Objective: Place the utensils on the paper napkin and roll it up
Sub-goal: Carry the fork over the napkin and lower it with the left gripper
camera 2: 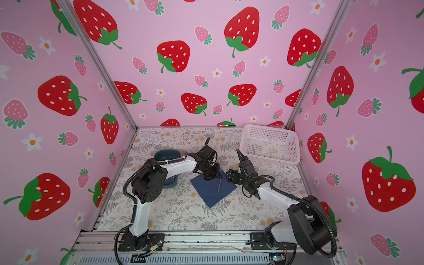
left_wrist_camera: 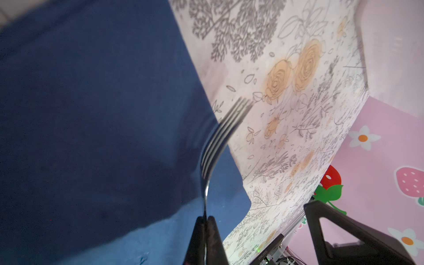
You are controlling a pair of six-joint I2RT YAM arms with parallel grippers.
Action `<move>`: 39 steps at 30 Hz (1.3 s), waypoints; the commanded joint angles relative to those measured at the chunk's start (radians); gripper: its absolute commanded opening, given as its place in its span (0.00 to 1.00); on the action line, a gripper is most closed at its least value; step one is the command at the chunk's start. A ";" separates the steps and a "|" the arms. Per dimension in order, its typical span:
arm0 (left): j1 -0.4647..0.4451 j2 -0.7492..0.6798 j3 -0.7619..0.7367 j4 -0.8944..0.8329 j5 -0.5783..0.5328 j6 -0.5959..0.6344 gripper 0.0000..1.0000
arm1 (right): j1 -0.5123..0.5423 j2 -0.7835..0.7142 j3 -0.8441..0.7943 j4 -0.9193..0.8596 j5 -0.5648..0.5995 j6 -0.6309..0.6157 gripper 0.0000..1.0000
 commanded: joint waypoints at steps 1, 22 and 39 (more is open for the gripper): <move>-0.003 -0.005 -0.016 0.070 0.021 -0.052 0.00 | -0.006 0.007 -0.010 0.017 -0.006 0.002 0.80; -0.002 -0.043 -0.066 0.049 -0.076 -0.022 0.17 | -0.012 0.005 -0.003 0.014 -0.011 -0.007 0.81; -0.004 -0.041 -0.038 -0.001 -0.105 0.013 0.15 | -0.016 0.009 0.010 0.016 -0.024 -0.018 0.82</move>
